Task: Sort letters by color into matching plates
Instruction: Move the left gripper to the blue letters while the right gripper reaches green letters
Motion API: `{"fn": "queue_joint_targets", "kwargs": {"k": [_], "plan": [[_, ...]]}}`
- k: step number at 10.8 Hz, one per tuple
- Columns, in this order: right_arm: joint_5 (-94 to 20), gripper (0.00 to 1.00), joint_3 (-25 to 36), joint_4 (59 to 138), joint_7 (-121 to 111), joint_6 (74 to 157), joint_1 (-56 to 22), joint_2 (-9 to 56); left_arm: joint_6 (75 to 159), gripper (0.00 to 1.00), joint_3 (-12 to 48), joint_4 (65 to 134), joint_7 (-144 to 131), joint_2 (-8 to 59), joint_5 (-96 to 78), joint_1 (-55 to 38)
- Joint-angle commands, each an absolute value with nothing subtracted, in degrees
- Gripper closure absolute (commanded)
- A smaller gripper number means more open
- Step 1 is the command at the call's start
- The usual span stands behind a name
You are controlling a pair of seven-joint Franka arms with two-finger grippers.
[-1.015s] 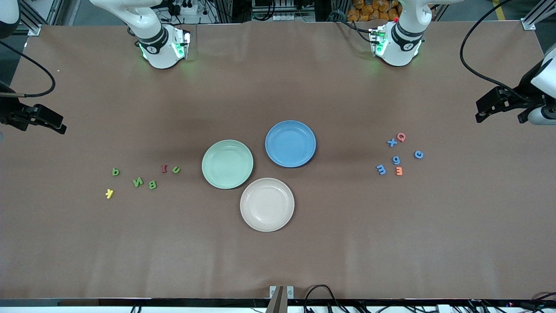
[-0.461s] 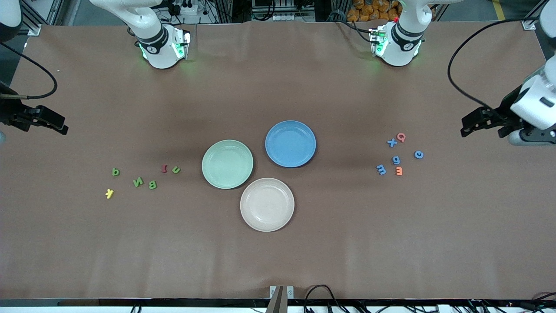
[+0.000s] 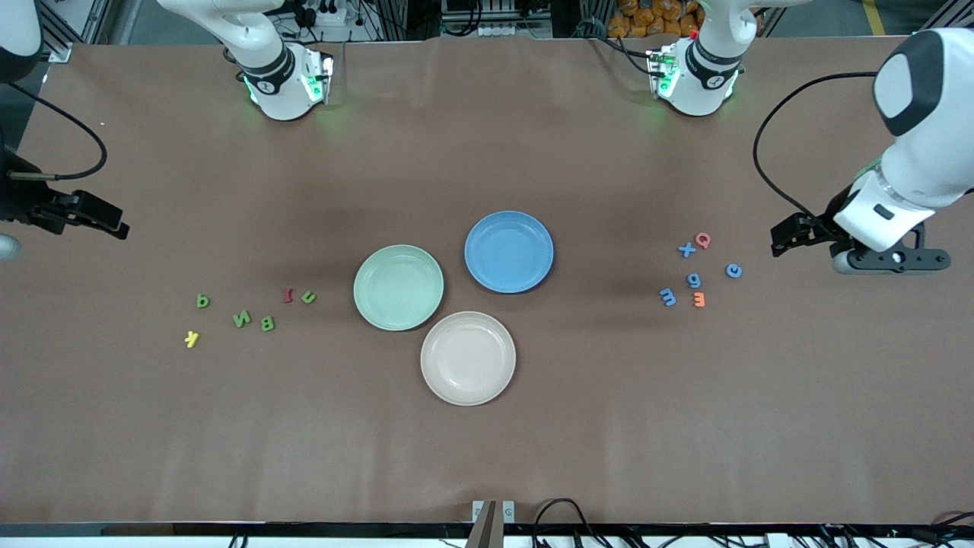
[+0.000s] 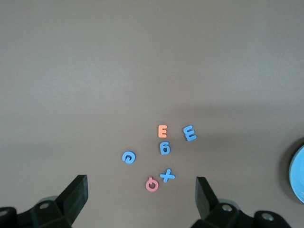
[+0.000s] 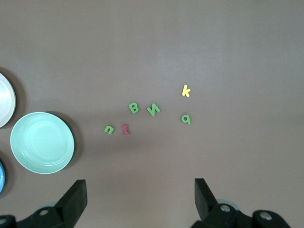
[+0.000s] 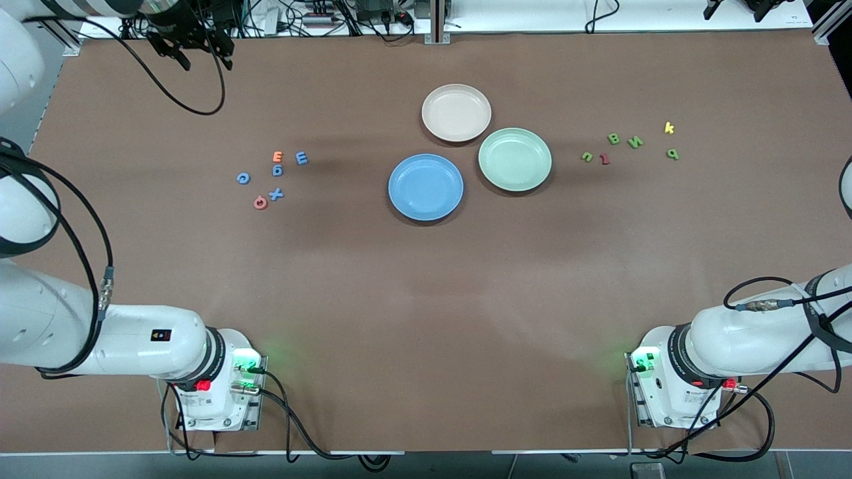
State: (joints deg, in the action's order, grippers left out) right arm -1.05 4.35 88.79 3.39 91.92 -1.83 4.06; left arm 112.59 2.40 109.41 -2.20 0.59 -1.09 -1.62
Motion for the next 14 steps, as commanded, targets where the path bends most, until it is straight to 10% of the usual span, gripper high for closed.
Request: {"fn": "queue_joint_targets", "kwargs": {"k": [1, 14], "plan": [[-2.55, 0.00, 4.22, 91.56, 3.25, 95.17, -0.97, 4.48, 119.42, 0.00, 2.99, 118.45, -0.88, -2.55, 0.18, -1.14], [-2.46, 0.00, 4.22, 115.84, -21.69, 122.87, 3.69, 7.10, 147.11, 0.00, 3.08, 137.90, 8.78, 3.86, 6.06, 3.95]]}}
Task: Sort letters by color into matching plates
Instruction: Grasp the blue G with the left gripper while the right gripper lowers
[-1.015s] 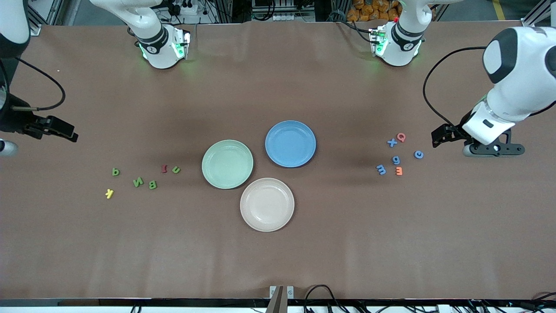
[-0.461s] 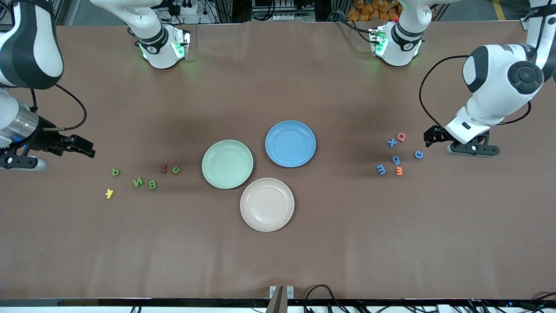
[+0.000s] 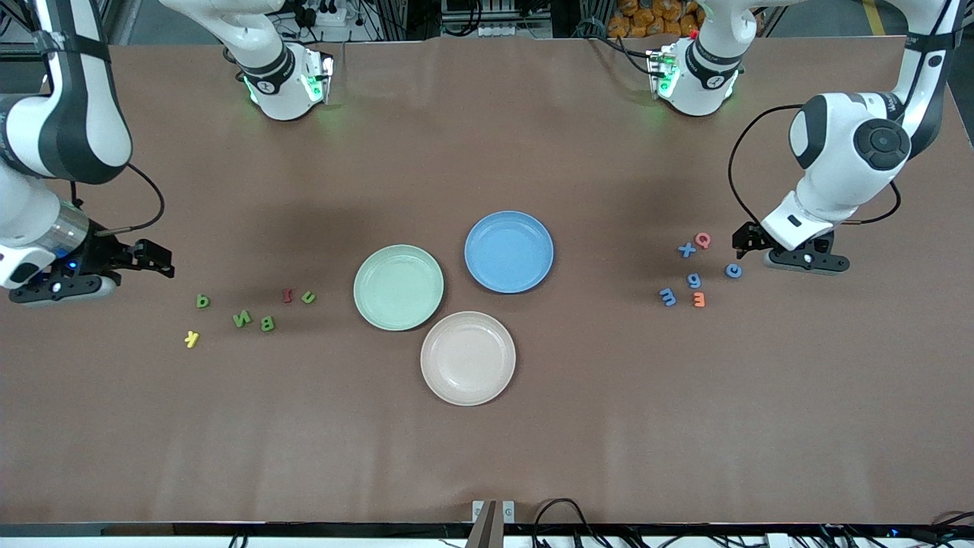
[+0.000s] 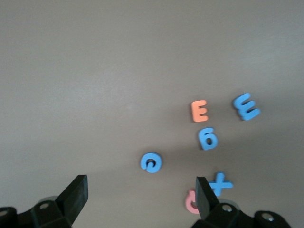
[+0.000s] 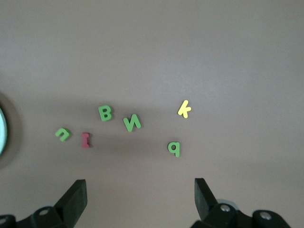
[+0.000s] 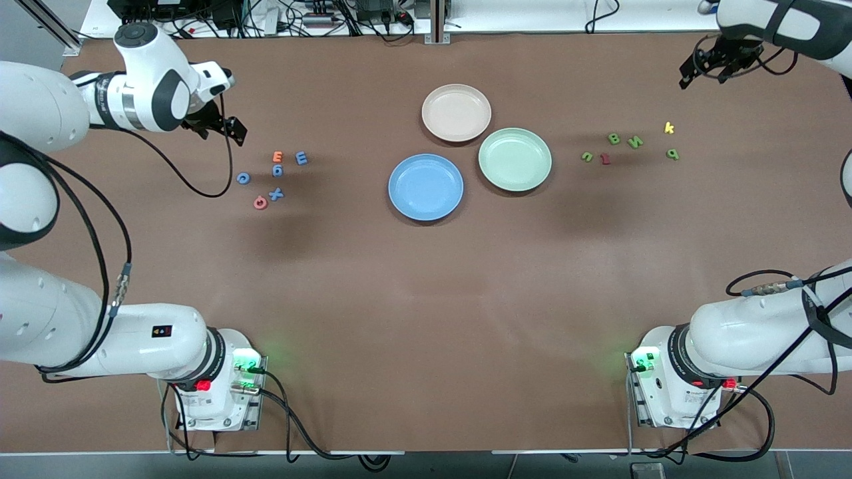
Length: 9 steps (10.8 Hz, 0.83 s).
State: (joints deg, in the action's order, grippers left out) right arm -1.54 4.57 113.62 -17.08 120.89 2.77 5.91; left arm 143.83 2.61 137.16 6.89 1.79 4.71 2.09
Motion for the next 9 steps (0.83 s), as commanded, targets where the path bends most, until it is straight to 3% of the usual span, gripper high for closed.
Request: {"fn": "queue_joint_targets", "kwargs": {"k": [1, 4, 9], "plan": [[-2.46, 0.00, 4.22, 116.80, -23.88, 123.92, 4.39, 8.34, 148.87, 0.00, 3.16, 138.25, 8.79, 5.35, 6.06, 4.39], [-2.46, 0.00, 4.22, 122.77, -30.22, 134.01, 6.67, 10.36, 152.74, 0.00, 3.16, 140.17, 8.79, 8.43, 6.06, 4.83], [-1.58, 0.00, 4.22, 123.92, -36.02, 143.50, 9.31, 17.22, 155.57, 0.06, 3.51, 140.71, 10.02, 12.65, 5.63, 7.82]]}}
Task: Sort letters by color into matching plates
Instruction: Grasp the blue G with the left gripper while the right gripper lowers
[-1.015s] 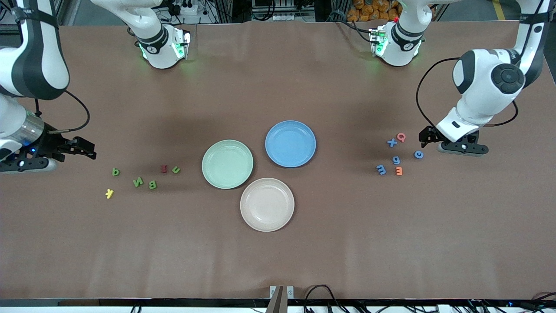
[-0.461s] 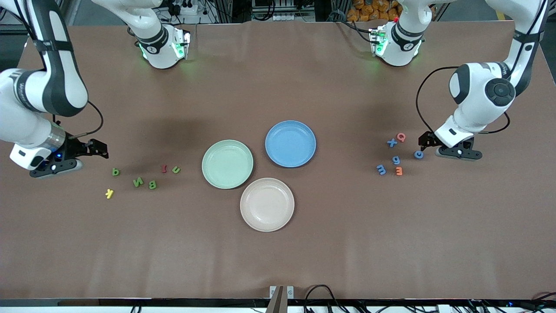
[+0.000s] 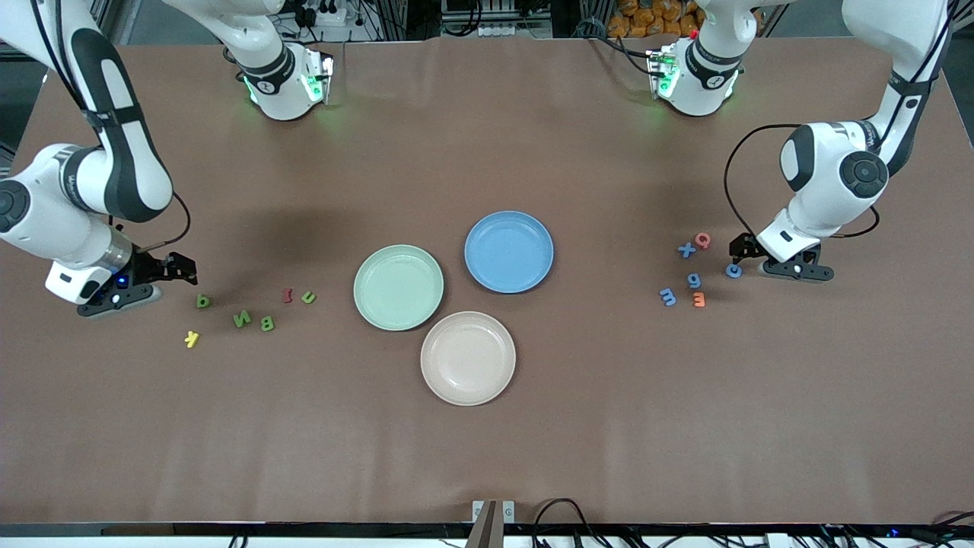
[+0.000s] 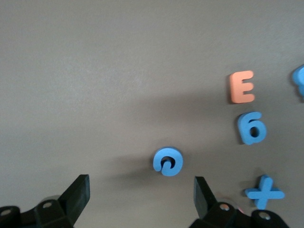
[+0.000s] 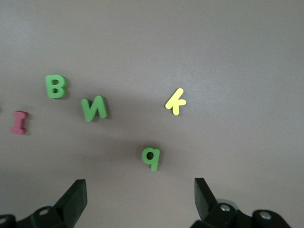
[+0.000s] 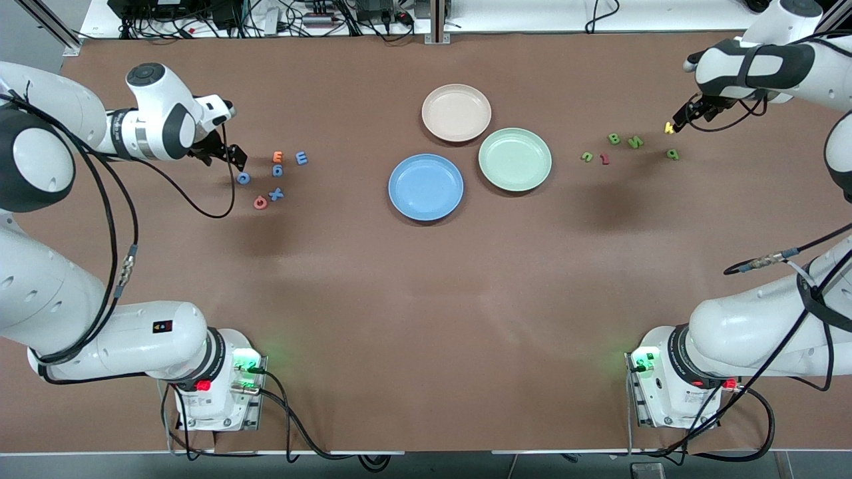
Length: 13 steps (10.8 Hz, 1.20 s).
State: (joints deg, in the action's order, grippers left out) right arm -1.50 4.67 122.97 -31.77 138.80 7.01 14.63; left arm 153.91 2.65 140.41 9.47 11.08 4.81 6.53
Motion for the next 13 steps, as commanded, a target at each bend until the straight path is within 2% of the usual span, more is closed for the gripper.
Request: {"fn": "queue_joint_targets", "kwargs": {"k": [1, 7, 13], "plan": [[-1.50, 0.00, 4.13, 124.27, -37.69, 144.57, 10.01, 17.75, 156.09, 0.07, 3.60, 140.71, 10.02, 13.27, 5.54, 7.82], [-1.49, 0.00, 3.87, 124.19, -39.29, 151.51, 11.07, 22.67, 158.03, 0.12, 4.83, 140.10, 9.93, 15.56, 5.54, 7.30], [-1.58, 0.00, 3.43, 124.19, -38.67, 154.42, 10.72, 25.13, 159.70, 0.18, 4.83, 139.39, 9.93, 17.58, 5.45, 7.21]]}}
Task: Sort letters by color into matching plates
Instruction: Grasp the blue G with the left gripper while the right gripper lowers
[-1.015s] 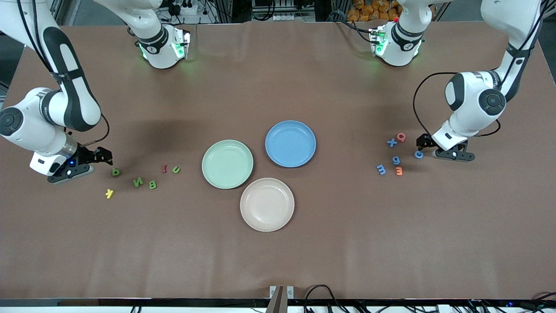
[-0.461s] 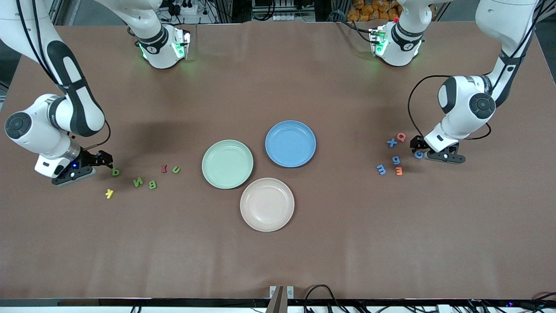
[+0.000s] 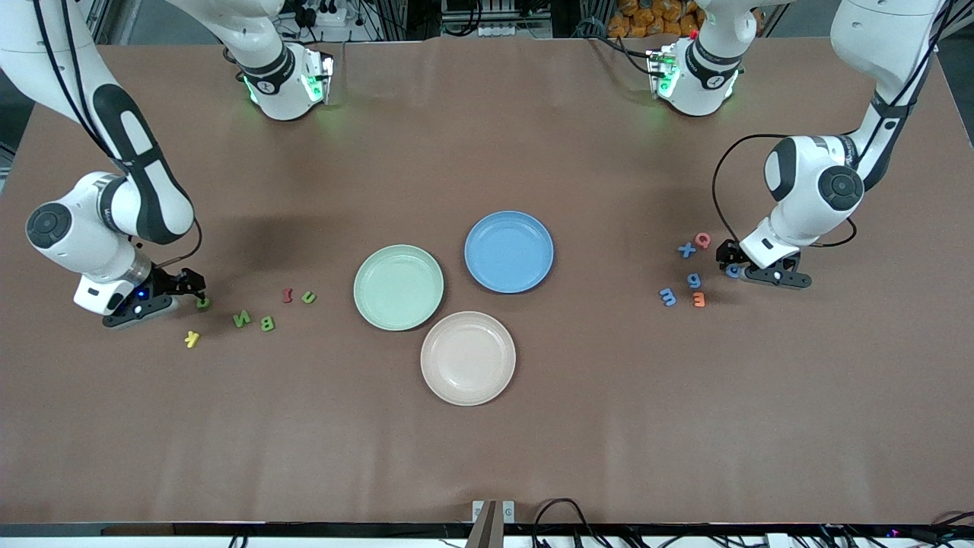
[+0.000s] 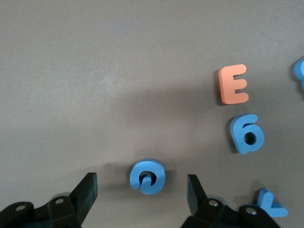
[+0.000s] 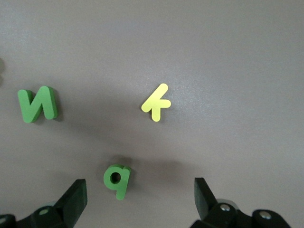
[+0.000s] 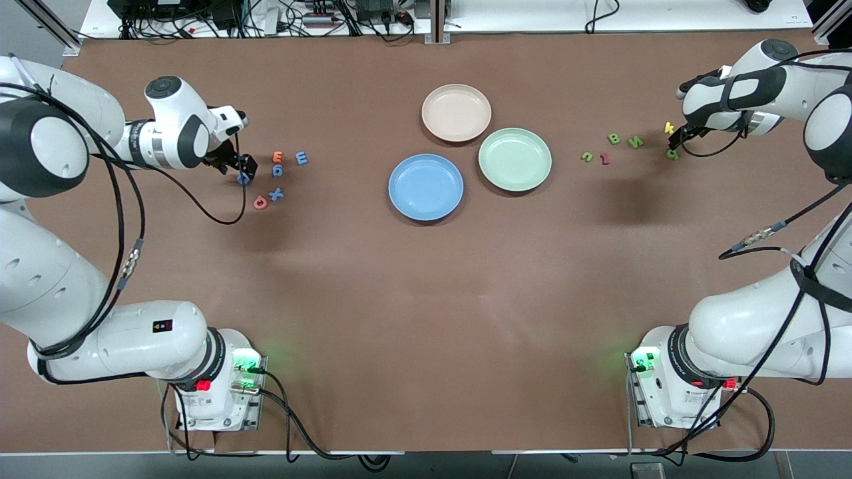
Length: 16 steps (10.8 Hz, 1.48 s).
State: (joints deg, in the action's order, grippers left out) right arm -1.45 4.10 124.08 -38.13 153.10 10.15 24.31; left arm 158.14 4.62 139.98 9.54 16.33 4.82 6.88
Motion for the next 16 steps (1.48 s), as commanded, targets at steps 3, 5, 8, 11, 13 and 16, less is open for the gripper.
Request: {"fn": "queue_joint_targets", "kwargs": {"k": [3, 5, 8, 11, 13, 16], "plan": [[-1.67, 0.00, 2.99, 124.19, -38.58, 155.13, 10.72, 26.19, 160.05, 0.22, 4.83, 139.39, 9.93, 18.02, 5.54, 7.29], [-1.76, 0.00, 2.73, 124.36, -38.41, 155.65, 10.72, 26.72, 160.40, 0.22, 4.83, 139.39, 9.93, 18.37, 5.54, 7.29], [-1.76, 0.00, 2.64, 124.72, -38.41, 155.65, 10.72, 26.81, 160.84, 0.25, 4.83, 139.39, 9.93, 18.81, 5.45, 7.56], [-2.02, 0.00, 2.64, 125.42, -38.32, 155.92, 10.81, 26.98, 160.84, 0.29, 4.83, 139.39, 9.93, 18.90, 5.54, 7.47], [-2.02, 0.00, 2.55, 125.86, -38.41, 156.36, 10.81, 26.98, 160.93, 0.37, 4.83, 139.39, 9.93, 19.16, 5.54, 7.56], [-2.02, 0.00, 2.55, 126.91, -38.41, 157.32, 10.81, 26.90, 161.02, 0.46, 4.83, 139.04, 9.93, 19.42, 5.54, 7.21]]}}
